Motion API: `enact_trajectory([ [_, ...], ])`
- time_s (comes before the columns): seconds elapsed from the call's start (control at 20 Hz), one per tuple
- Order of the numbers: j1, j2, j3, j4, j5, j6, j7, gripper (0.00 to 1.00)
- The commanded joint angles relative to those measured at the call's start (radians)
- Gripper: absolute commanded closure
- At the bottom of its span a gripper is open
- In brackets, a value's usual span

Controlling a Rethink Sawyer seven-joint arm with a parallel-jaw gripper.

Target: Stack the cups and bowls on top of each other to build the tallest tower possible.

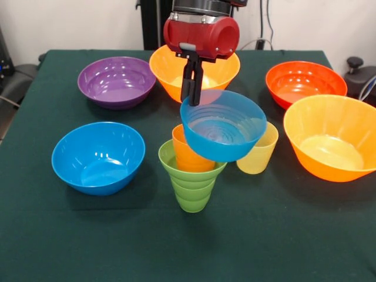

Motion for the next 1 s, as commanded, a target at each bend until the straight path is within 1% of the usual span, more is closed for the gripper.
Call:
enact_trajectory([
  [0.05,-0.035,0.006,0.109,0.06,-0.05,-0.027,0.144,1.0],
  [0.45,-0.091,-0.018,0.143,0.11,-0.098,-0.052,0.132,1.0],
  [1.0,-0.149,-0.034,0.177,0.144,-0.143,-0.056,0.122,1.0],
])
